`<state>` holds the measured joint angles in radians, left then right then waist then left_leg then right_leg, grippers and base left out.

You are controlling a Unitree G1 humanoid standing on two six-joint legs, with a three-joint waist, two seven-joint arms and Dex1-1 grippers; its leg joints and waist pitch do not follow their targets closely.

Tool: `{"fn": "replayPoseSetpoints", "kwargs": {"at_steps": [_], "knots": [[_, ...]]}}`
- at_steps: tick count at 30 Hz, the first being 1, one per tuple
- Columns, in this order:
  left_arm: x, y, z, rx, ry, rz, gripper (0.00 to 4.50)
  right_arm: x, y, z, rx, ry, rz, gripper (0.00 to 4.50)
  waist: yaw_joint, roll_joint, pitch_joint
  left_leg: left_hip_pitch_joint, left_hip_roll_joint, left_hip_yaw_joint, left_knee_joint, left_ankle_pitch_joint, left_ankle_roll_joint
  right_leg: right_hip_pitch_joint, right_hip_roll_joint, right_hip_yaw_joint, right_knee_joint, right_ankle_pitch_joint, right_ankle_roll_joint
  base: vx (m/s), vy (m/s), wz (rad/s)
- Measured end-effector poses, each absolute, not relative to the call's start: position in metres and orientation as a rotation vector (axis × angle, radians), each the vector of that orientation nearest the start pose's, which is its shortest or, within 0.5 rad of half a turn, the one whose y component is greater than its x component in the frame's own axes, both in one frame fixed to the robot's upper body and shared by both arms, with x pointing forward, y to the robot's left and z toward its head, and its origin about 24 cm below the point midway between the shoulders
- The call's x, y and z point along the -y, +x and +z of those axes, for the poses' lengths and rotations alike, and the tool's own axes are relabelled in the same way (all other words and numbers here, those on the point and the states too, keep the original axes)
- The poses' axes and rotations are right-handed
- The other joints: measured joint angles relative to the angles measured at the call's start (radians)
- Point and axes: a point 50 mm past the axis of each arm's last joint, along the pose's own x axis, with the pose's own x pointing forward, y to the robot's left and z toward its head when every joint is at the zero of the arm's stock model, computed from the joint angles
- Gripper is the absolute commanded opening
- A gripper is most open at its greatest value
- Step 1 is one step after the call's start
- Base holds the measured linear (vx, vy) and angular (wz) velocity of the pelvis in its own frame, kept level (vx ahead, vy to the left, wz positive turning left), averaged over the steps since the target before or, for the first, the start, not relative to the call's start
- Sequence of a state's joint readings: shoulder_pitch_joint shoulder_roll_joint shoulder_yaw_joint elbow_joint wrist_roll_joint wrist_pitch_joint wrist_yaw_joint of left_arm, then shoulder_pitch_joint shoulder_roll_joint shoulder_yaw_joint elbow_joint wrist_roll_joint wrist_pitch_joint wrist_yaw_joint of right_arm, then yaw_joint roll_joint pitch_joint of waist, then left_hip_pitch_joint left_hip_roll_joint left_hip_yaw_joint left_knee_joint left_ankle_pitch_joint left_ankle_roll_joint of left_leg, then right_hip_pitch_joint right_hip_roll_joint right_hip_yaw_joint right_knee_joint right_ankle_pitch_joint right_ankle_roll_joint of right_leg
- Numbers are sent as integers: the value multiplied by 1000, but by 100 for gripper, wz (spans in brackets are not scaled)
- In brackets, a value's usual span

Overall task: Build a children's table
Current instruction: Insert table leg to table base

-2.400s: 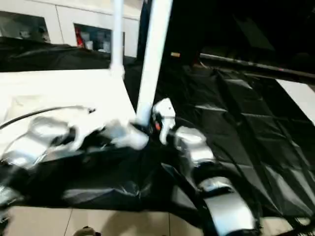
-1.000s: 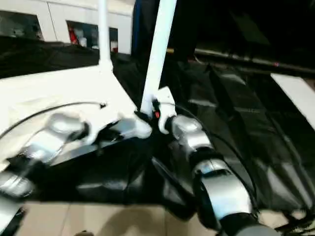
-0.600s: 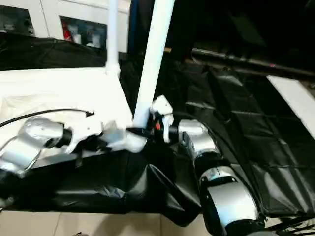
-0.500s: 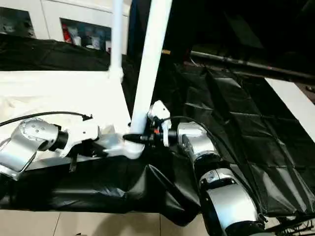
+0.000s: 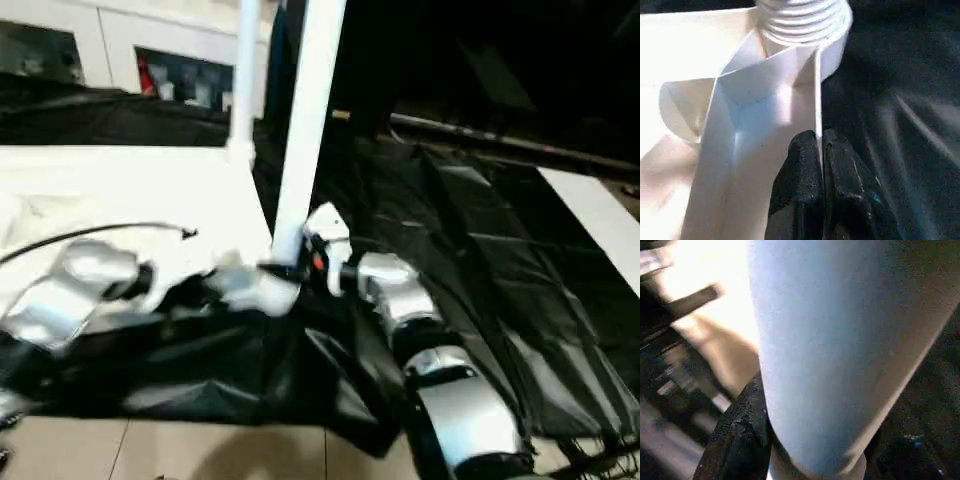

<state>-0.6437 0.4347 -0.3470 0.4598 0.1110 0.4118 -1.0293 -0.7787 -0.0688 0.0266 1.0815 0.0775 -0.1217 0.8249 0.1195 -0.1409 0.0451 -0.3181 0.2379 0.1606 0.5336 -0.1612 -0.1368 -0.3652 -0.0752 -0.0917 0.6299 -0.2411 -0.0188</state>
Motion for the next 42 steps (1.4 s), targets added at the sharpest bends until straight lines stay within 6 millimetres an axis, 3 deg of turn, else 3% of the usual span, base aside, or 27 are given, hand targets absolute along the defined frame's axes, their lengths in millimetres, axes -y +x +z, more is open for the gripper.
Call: {"fn": "replayPoseSetpoints", "kwargs": {"at_steps": [4, 10, 17, 21, 28, 42], "knots": [[-126, 341, 62, -612, 471, -985, 0, 88, 356, 39, -230, 51, 772, 191, 4, 3, 2, -3, 0, 2, 0, 0, 0, -2, -1, 1, -1, 0, 0, 0, 0, 0], [-127, 341, 63, -606, 479, -1002, 0, 88, 355, 37, -217, 79, 747, 191, 6, 3, 2, -6, 0, 2, 0, 0, 0, -2, -1, 0, -1, 4, 2, 0, 0, 0], [-137, 334, 67, -589, 500, -1059, 0, 85, 354, 40, -209, 89, 817, 191, -3, 0, -1, -11, 2, 2, 0, 0, 0, -4, 1, -1, 1, 9, -2, 0, 0, 0], [-156, 321, 73, -581, 532, -1136, 0, 87, 350, 46, -222, 57, 1012, 191, -13, -6, -5, -13, 4, 2, 0, 1, -1, -7, 5, 0, 1, 5, -3, 0, 0, 0], [-170, 310, 77, -591, 564, -1236, 0, 90, 340, 48, -240, 13, 1243, 191, -7, -15, -10, -14, 4, 5, 0, -2, 2, -8, 6, 0, -2, 1, -5, 0, 0, 0], [-176, 307, 76, -594, 566, -1267, 0, 89, 335, 45, -230, -10, 1295, 191, -4, -14, -10, -11, 4, 5, 1, 0, -1, -4, 6, 0, 0, 2, -5, 0, 0, 0]]}}
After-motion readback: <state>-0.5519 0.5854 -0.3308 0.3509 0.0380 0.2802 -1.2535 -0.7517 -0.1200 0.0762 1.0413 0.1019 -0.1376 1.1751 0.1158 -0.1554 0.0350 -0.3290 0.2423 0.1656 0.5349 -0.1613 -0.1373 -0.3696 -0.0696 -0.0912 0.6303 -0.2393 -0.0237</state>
